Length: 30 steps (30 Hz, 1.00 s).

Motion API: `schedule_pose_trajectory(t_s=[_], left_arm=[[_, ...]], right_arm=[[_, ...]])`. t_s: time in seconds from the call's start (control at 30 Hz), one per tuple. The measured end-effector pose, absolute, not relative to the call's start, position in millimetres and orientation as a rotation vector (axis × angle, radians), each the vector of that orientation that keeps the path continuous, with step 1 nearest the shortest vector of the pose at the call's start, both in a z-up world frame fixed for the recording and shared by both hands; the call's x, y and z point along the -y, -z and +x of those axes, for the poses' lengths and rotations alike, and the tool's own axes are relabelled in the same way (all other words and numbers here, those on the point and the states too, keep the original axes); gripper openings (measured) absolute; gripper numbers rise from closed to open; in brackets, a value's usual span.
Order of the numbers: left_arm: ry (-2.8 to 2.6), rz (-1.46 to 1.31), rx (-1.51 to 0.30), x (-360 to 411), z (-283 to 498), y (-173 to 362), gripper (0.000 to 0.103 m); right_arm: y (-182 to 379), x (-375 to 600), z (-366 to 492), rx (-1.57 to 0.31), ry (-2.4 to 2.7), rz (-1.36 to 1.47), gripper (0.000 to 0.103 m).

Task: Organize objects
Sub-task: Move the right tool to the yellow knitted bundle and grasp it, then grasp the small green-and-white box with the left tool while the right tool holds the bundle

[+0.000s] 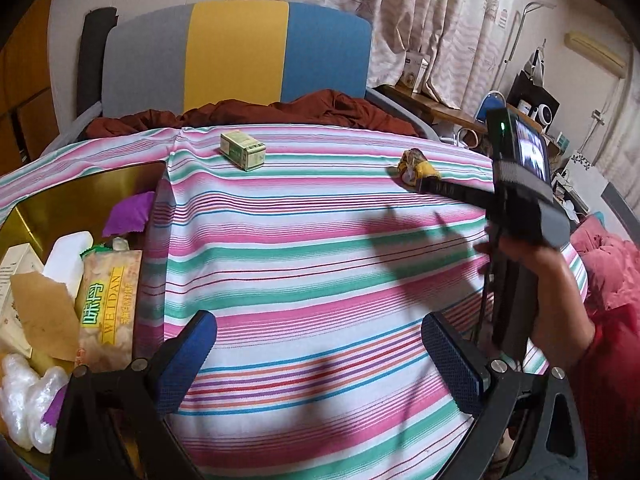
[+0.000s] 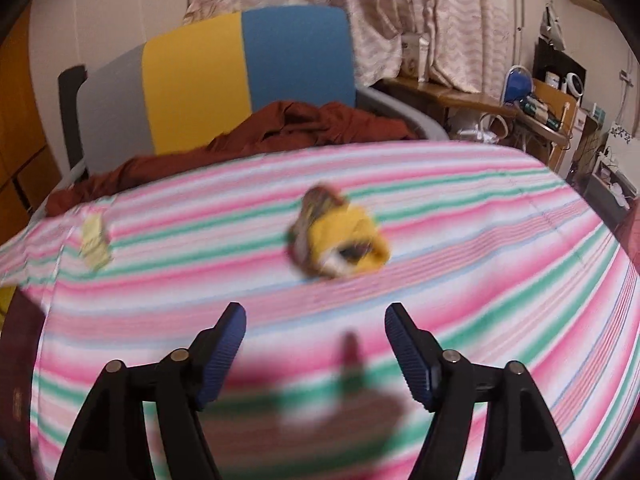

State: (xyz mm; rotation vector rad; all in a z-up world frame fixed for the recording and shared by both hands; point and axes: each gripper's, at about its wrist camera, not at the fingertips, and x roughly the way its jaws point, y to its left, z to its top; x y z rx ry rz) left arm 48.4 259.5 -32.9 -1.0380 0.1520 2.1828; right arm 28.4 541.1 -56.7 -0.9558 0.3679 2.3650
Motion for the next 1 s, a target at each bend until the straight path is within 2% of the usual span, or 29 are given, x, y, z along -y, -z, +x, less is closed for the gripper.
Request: schedule_pose_trajectory(t_s=[0.17,0.4,0.5,0.53,0.67,1.0], left_arm=[[-2.179,-1.055,-0.144,-266,45,35,0.103],[-2.187,-1.057,-0.15,-273,40,34,0.103],[-2.199,-1.055,-0.15,-279,35,33,0.103],[-2.209,-1.051,-0.142,-281,32,32,0.103],[-2.227,-1.039,-0.126,-292,21,27,0.103],[-2.349,-1.031,-0.11,-324,-34,22,0.103]], right_arm=[[52,-576,1,-0.382,-2.357,-0.916,0.077],[76,-602,-25,-0.421,-2.363,-0.937,0.077],[84,-605,-32,-0.446,-2.355,-0.99,0.065],[86,-604,-32,-0.44,-2.355,-0.996,0.057],[87,-600,-30,-0.413,-2.362,-0.978,0.049],[76,-569,-3,-0.327,-2.339,-0.899,0.047]])
